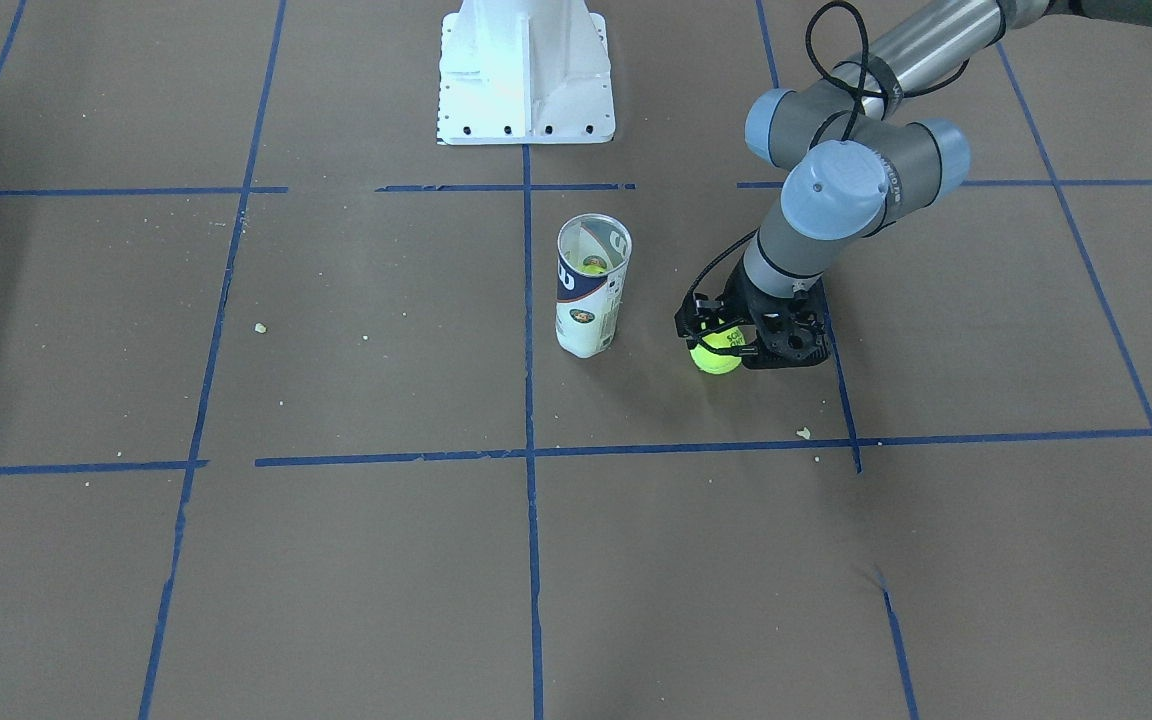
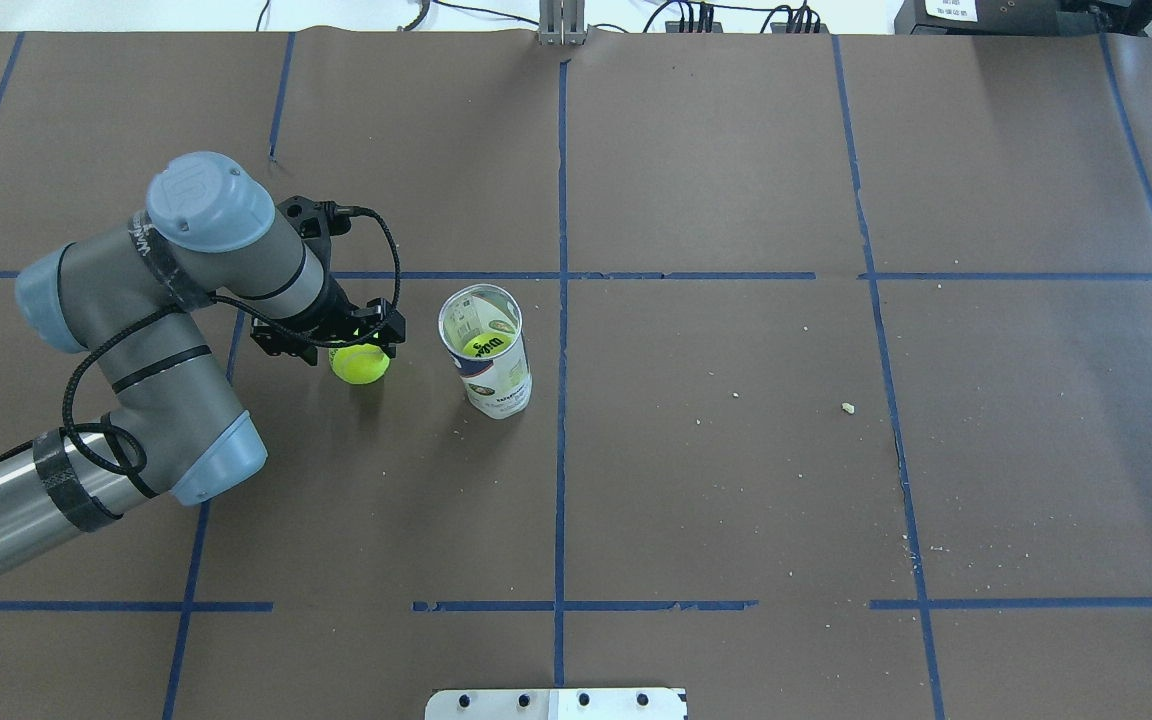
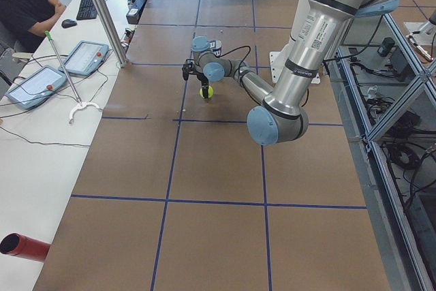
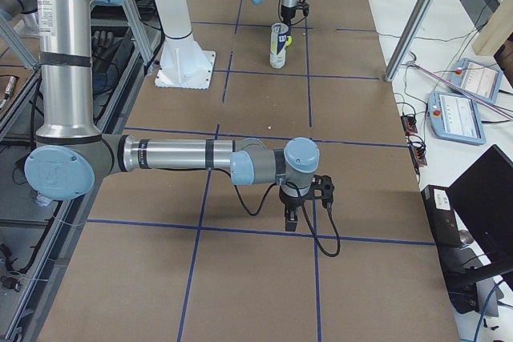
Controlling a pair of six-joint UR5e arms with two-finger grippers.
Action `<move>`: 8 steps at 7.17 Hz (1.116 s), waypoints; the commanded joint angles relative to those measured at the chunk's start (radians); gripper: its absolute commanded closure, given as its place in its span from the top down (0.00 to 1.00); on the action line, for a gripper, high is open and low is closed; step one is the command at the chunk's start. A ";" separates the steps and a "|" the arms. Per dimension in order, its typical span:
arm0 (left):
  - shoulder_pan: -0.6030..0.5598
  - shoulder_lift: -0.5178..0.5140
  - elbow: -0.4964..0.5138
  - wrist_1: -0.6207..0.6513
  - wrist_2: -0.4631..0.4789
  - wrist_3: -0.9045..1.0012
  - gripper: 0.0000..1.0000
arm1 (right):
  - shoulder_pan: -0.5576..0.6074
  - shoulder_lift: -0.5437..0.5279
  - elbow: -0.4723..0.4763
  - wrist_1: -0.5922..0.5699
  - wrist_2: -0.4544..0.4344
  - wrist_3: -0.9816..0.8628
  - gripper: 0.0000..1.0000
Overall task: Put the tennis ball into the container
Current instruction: 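Close the left gripper on the tennis ball and lift it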
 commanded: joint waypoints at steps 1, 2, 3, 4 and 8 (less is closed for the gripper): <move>0.010 -0.002 0.038 -0.049 0.014 -0.022 1.00 | -0.001 0.000 0.000 0.000 0.000 0.000 1.00; 0.010 -0.002 0.035 -0.049 0.014 -0.025 0.70 | 0.000 0.000 0.000 0.000 0.000 0.000 1.00; 0.010 -0.002 0.024 -0.049 0.016 -0.038 0.27 | 0.000 0.000 0.000 0.000 0.000 0.000 1.00; 0.006 0.004 -0.008 -0.045 0.016 -0.034 0.00 | 0.000 0.000 0.000 0.000 0.000 0.000 1.00; -0.225 -0.083 -0.437 0.612 0.004 0.158 0.00 | 0.000 0.000 0.000 0.000 0.000 0.000 1.00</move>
